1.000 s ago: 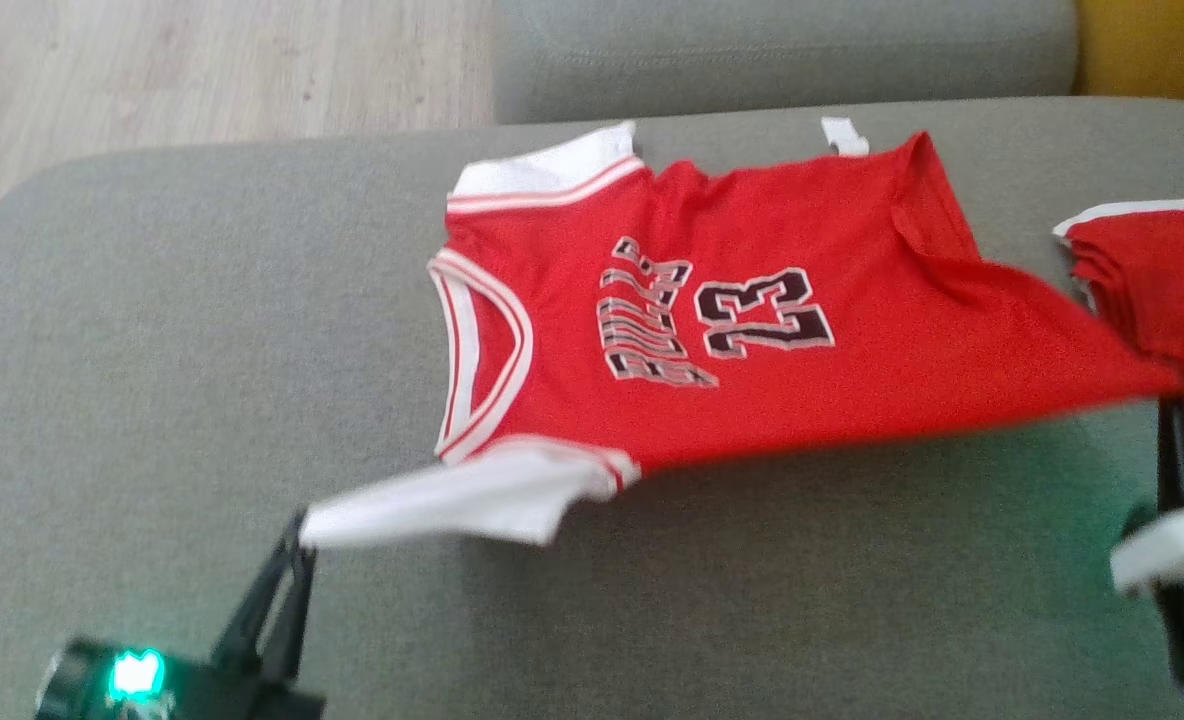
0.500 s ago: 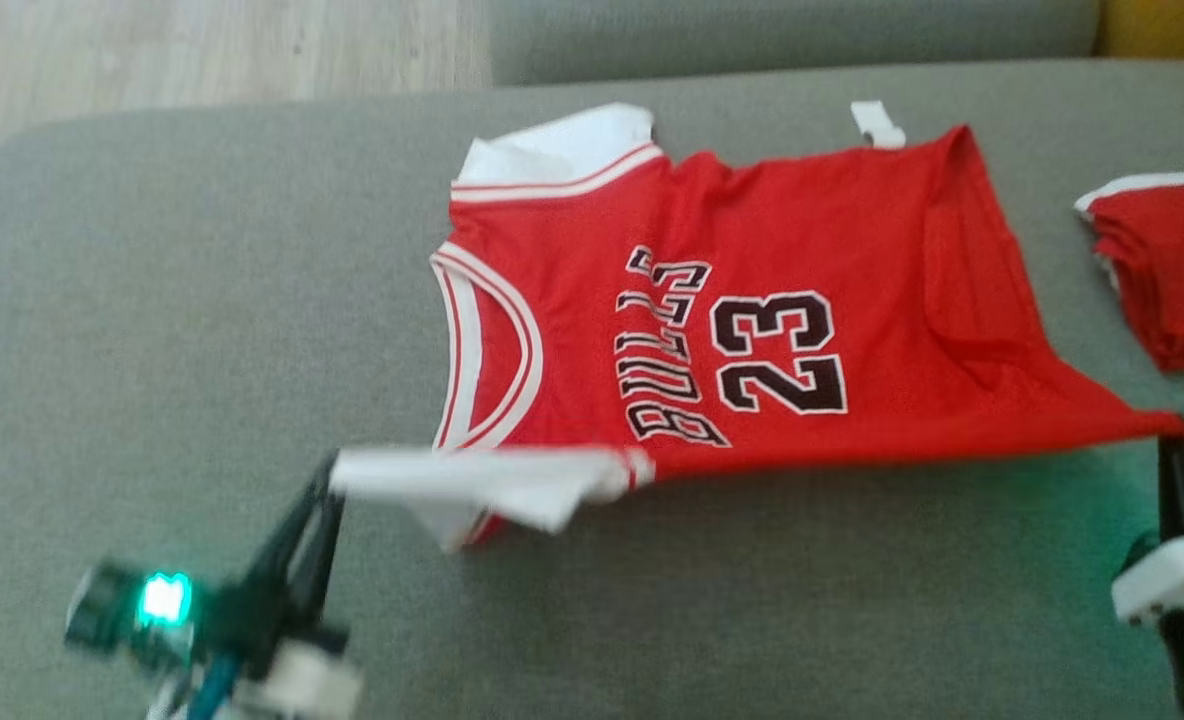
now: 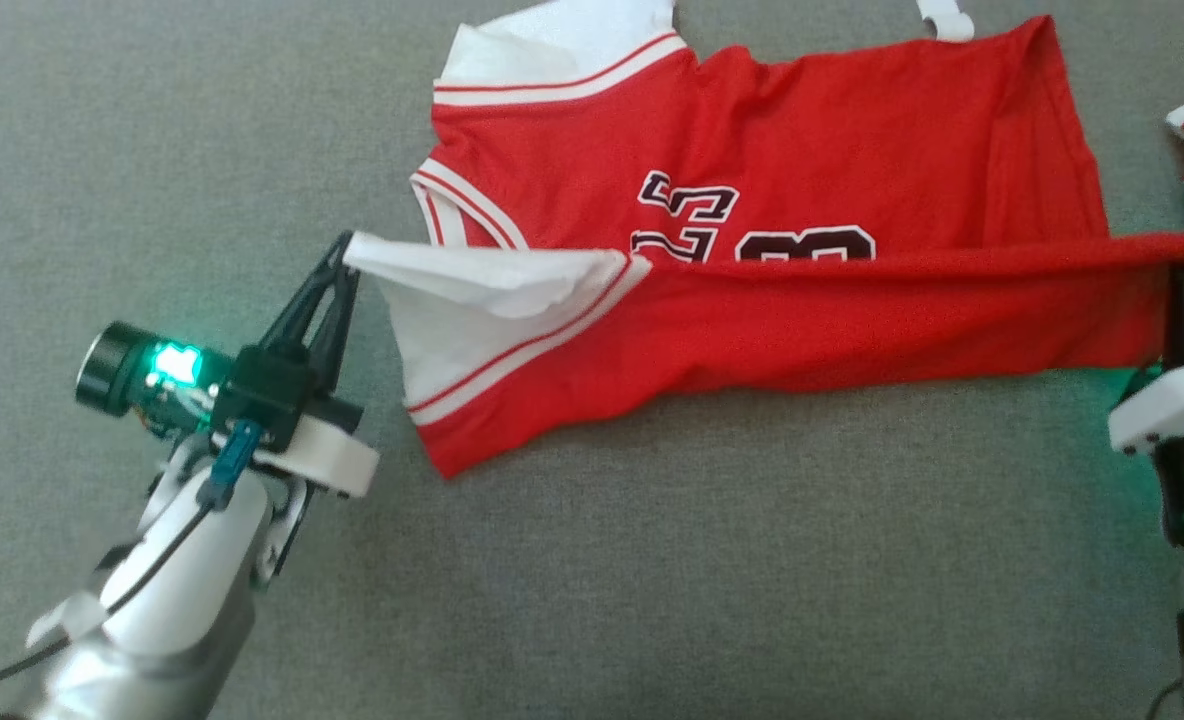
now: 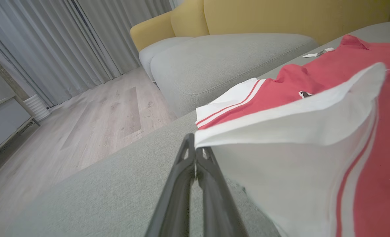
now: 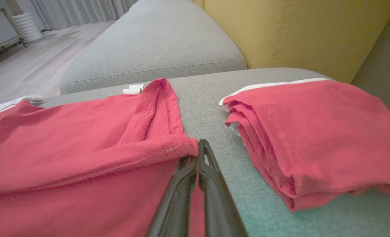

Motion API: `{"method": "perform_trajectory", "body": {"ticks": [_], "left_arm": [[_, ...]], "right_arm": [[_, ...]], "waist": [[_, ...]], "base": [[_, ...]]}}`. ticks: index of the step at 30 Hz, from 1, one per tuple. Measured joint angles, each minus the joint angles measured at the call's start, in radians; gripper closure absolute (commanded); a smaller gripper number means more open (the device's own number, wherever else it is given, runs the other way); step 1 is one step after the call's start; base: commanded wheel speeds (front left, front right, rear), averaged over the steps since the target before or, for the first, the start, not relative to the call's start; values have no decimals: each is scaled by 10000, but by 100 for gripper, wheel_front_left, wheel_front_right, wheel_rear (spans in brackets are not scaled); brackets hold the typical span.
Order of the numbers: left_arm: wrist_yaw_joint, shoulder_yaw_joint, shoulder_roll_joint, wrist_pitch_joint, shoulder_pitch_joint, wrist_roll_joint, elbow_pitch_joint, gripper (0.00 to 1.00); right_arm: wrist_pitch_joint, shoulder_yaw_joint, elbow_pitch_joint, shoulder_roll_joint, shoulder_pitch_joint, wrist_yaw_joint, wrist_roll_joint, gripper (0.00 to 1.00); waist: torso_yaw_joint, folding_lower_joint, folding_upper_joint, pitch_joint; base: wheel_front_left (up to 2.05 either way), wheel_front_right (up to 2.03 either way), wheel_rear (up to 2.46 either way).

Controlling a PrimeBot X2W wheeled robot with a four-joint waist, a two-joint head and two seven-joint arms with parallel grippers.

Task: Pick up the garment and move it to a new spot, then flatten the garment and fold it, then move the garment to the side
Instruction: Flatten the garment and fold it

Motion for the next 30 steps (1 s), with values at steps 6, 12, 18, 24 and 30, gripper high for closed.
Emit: {"method": "perform_trajectory", "body": {"ticks": [6,12,18,24,30], "left_arm": [[111,38,-514,-153,-119,-194,669,0],[226,376,-1471,-226,1487,-1643,380,0],[286,454,-1801,107,2627,-2481,418,0],[-63,428,-2002,637,2614,-2974,608,1],[-263,349,-2000,1233,2625,-3233,535,94]], "right_arm": [[-600,42,339,38,-244,0,-42,0],[-926,17,293,98,-19,0,58,0],[-959,56,111,428,621,0,140,0],[-953,40,38,431,639,0,188,0],[-594,84,56,433,643,0,226,0]], "waist": [[3,-3,0,-41],[-44,-5,0,-353],[-194,-5,0,-432],[-304,-5,0,-443],[-323,-5,0,-545]], "base": [[0,0,0],[0,0,0],[0,0,0],[0,0,0],[0,0,0]]}}
